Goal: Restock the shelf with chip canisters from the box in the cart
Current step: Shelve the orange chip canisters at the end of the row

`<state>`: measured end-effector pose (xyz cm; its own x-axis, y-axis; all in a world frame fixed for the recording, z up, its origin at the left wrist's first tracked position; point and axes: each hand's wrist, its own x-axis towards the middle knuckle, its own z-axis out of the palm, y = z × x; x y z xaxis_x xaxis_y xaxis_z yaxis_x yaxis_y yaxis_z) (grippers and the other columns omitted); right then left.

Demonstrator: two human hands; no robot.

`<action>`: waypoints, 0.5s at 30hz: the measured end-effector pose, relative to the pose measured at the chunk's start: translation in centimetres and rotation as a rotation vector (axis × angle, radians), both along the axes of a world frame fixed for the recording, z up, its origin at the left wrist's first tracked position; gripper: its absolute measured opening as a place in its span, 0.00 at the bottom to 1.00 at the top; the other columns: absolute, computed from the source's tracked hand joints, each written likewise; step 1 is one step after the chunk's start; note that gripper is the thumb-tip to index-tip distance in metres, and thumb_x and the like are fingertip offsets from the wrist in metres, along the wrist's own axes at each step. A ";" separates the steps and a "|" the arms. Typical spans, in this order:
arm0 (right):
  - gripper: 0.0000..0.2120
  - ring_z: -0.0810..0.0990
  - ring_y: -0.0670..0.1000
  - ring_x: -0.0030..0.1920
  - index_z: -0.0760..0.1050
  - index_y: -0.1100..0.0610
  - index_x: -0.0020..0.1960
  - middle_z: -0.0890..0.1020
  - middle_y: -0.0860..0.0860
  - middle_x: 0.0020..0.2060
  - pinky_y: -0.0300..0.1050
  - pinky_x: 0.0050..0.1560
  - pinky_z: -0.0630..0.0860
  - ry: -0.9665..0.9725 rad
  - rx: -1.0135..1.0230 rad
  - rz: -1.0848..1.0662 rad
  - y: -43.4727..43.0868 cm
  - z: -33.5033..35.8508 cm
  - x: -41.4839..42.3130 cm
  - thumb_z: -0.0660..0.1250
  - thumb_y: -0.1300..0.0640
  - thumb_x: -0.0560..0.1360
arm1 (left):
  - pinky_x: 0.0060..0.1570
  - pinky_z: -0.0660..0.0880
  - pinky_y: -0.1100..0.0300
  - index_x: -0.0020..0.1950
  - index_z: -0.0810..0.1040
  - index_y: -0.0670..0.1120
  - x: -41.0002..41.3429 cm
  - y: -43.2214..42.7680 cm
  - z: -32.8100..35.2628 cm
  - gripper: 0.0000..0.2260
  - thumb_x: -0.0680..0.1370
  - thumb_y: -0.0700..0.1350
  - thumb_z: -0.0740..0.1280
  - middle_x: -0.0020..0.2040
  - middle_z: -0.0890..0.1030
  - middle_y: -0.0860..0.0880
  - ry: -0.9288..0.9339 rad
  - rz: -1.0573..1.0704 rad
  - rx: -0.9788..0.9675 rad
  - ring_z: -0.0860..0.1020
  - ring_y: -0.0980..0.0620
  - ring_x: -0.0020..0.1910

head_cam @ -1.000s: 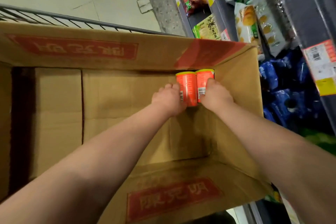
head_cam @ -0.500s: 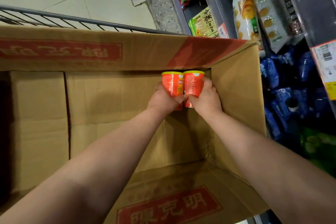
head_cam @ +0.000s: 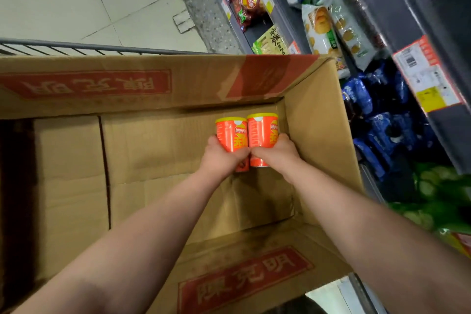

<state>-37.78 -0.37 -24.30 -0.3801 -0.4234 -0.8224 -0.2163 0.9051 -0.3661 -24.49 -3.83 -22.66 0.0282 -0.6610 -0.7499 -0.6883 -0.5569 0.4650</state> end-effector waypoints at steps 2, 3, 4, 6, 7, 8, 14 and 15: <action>0.40 0.76 0.57 0.60 0.66 0.57 0.67 0.74 0.55 0.62 0.53 0.61 0.74 0.019 -0.036 -0.010 0.6 1.8 0.2 0.77 0.44 0.62 | 0.59 0.75 0.49 0.70 0.63 0.42 0.4 0.4 1.5 0.36 0.69 0.52 0.75 0.64 0.74 0.44 0.020 -0.014 -0.029 0.76 0.45 0.60; 0.40 0.76 0.57 0.60 0.66 0.56 0.67 0.75 0.55 0.62 0.54 0.61 0.74 0.031 -0.056 -0.016 0.9 2.7 0.4 0.77 0.43 0.61 | 0.59 0.75 0.50 0.70 0.63 0.42 0.5 0.6 2.4 0.36 0.69 0.53 0.75 0.64 0.74 0.44 0.035 -0.020 -0.045 0.76 0.45 0.60; 0.40 0.77 0.57 0.59 0.67 0.56 0.66 0.75 0.55 0.61 0.54 0.60 0.74 0.038 -0.076 -0.025 1.3 3.7 0.5 0.78 0.43 0.61 | 0.59 0.74 0.50 0.70 0.63 0.42 0.7 0.8 3.3 0.36 0.69 0.53 0.75 0.64 0.74 0.44 0.051 -0.028 -0.063 0.76 0.45 0.60; 0.38 0.78 0.56 0.57 0.67 0.56 0.65 0.76 0.54 0.59 0.53 0.59 0.75 0.041 -0.125 -0.058 2.2 5.7 0.9 0.77 0.43 0.61 | 0.57 0.74 0.53 0.69 0.64 0.42 1.0 1.3 5.2 0.35 0.69 0.53 0.75 0.63 0.74 0.45 0.072 -0.056 -0.105 0.76 0.45 0.59; 0.36 0.78 0.56 0.56 0.67 0.55 0.64 0.77 0.54 0.58 0.52 0.58 0.75 0.046 -0.147 -0.075 2.7 6.7 1.2 0.77 0.44 0.62 | 0.55 0.74 0.55 0.69 0.64 0.42 1.3 1.6 6.2 0.34 0.69 0.52 0.75 0.62 0.75 0.45 0.086 -0.069 -0.127 0.76 0.45 0.58; 0.34 0.78 0.55 0.56 0.67 0.55 0.63 0.77 0.53 0.57 0.52 0.58 0.75 0.057 -0.168 -0.090 3.3 7.8 1.5 0.77 0.45 0.63 | 0.55 0.73 0.55 0.68 0.65 0.42 1.7 2.0 7.3 0.34 0.69 0.52 0.75 0.61 0.75 0.45 0.106 -0.079 -0.147 0.76 0.46 0.57; 0.33 0.79 0.55 0.55 0.68 0.53 0.60 0.79 0.52 0.55 0.53 0.59 0.75 0.125 -0.272 -0.143 6.9 14.8 4.0 0.75 0.43 0.61 | 0.57 0.76 0.50 0.64 0.68 0.45 4.4 4.7 13.7 0.34 0.64 0.56 0.77 0.57 0.78 0.47 0.253 -0.123 -0.230 0.78 0.47 0.54; 0.32 0.78 0.56 0.55 0.67 0.54 0.61 0.78 0.52 0.54 0.52 0.59 0.74 0.145 -0.287 -0.145 7.4 16.0 4.4 0.75 0.43 0.63 | 0.56 0.76 0.49 0.62 0.68 0.46 4.8 5.1 14.8 0.35 0.61 0.57 0.76 0.56 0.78 0.47 0.286 -0.132 -0.245 0.79 0.48 0.53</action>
